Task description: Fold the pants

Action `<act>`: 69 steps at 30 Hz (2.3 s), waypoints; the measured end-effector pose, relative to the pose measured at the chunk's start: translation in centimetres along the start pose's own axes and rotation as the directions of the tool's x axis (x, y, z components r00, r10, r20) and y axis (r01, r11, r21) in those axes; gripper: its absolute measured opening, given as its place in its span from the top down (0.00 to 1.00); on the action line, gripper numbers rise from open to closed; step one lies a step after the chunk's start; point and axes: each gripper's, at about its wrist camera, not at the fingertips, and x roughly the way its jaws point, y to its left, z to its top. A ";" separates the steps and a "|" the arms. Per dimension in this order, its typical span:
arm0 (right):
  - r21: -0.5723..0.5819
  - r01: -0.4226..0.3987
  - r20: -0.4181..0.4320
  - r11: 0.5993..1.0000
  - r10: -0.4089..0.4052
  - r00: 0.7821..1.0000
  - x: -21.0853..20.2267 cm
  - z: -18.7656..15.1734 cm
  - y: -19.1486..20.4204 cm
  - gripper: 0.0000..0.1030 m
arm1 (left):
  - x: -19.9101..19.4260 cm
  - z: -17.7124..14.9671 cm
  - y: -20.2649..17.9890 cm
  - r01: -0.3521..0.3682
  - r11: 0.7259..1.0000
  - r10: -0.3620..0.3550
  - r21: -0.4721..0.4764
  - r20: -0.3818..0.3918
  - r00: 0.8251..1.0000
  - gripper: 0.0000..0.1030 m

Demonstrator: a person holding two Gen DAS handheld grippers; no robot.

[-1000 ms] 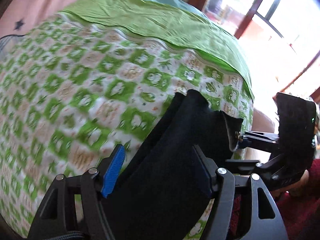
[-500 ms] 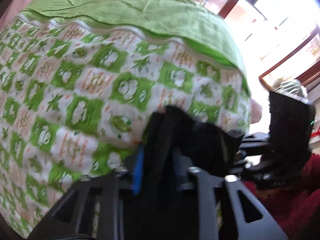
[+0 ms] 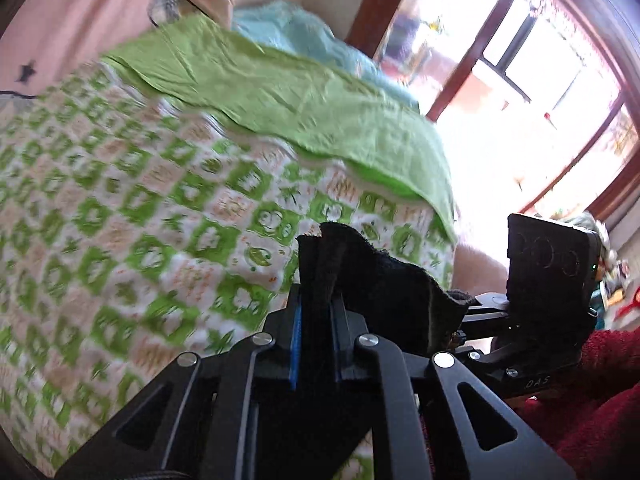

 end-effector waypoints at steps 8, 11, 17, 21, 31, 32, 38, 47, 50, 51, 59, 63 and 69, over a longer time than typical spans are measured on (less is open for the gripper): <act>-0.138 -0.137 -0.079 0.981 0.127 0.989 3.3 0.1 6.5 0.86 | -7.6 -5.3 1.3 -0.050 0.992 0.065 -0.112 0.139 0.988 0.90; -0.170 -0.164 -0.133 0.972 0.142 0.981 5.6 -0.5 8.4 0.86 | -9.5 -7.7 2.9 -0.059 0.980 0.091 -0.188 0.164 0.982 0.90; -0.242 -0.163 -0.245 0.957 0.102 0.964 9.8 -2.5 10.6 0.86 | -10.2 -12.9 5.5 -0.089 0.941 0.152 -0.325 0.173 0.973 0.90; -0.275 -0.157 -0.315 0.949 0.065 0.947 12.2 -4.0 11.0 0.86 | -9.8 -16.2 7.4 -0.096 0.909 0.174 -0.406 0.159 0.972 0.90; -0.324 -0.116 -0.417 0.939 -0.032 0.908 15.3 -6.0 10.7 0.82 | -7.7 -20.8 9.5 -0.138 0.842 0.215 -0.522 0.090 0.973 0.94; -0.328 -0.114 -0.425 0.938 -0.038 0.904 15.4 -6.1 10.7 0.81 | -7.8 -21.4 9.6 -0.145 0.829 0.225 -0.540 0.085 0.971 0.93; -0.342 -0.124 -0.456 0.932 -0.049 0.889 16.0 -6.4 11.2 0.72 | -8.7 -24.0 9.7 -0.205 0.759 0.316 -0.618 0.075 0.946 0.89; -0.362 -0.187 -0.506 0.913 -0.024 0.862 16.5 -7.0 13.0 0.54 | -12.3 -27.8 8.7 -0.249 0.619 0.446 -0.745 0.072 0.892 0.68; -0.362 -0.218 -0.523 0.906 -0.004 0.852 16.7 -6.9 13.9 0.54 | -13.6 -29.3 8.2 -0.270 0.559 0.495 -0.784 0.054 0.867 0.64; -0.365 -0.231 -0.526 0.902 0.005 0.850 16.8 -6.8 14.2 0.54 | -13.9 -29.6 8.1 -0.277 0.544 0.507 -0.792 0.047 0.861 0.63; -0.400 -0.284 -0.529 0.871 0.034 0.848 18.1 -5.6 16.7 0.54 | -17.2 -33.3 6.8 -0.300 0.355 0.620 -0.885 -0.017 0.785 0.43; -0.407 -0.321 -0.545 0.855 0.055 0.837 19.2 -5.3 18.4 0.54 | -18.9 -35.4 6.0 -0.290 0.269 0.658 -0.919 -0.045 0.752 0.38; -0.425 -0.383 -0.580 0.820 0.078 0.811 21.1 -5.6 21.1 0.52 | -21.6 -40.1 5.3 -0.230 0.128 0.676 -0.965 -0.085 0.732 0.34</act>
